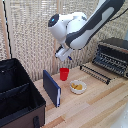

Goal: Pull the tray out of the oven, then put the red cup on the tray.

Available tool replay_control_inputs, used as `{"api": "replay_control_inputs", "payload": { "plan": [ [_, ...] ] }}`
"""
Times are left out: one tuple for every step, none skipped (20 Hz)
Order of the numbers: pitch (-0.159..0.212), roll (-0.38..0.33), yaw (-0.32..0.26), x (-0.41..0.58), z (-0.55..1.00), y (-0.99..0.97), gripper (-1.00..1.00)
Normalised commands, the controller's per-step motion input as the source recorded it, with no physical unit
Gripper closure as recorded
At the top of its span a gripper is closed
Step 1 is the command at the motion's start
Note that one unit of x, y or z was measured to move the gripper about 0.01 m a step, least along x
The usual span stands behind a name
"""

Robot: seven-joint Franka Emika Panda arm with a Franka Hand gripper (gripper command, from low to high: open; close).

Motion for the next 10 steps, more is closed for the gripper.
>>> {"api": "replay_control_inputs", "payload": {
  "plan": [
    [-0.025, -0.288, 0.084, 0.157, 0.00, -0.35, -1.00],
    [-0.026, -0.294, 0.083, 0.149, 0.00, -0.35, -1.00],
    [-0.030, -0.300, 0.080, 0.131, 0.00, -0.36, -1.00],
    [-0.030, -0.309, 0.080, 0.106, 0.00, -0.36, -1.00],
    [-0.025, -0.316, 0.077, 0.091, 0.00, -0.35, -1.00],
    [-0.016, -0.322, 0.072, 0.080, 0.00, -0.36, -1.00],
    [-0.009, -0.330, 0.065, 0.069, 0.00, -0.35, -1.00],
    [-0.002, -0.329, 0.064, 0.071, 0.00, -0.35, -1.00],
    [0.000, -0.321, 0.062, 0.069, -0.03, -0.37, -1.00],
    [0.000, -0.305, 0.059, 0.071, -0.08, -0.40, -1.00]
  ]
}}
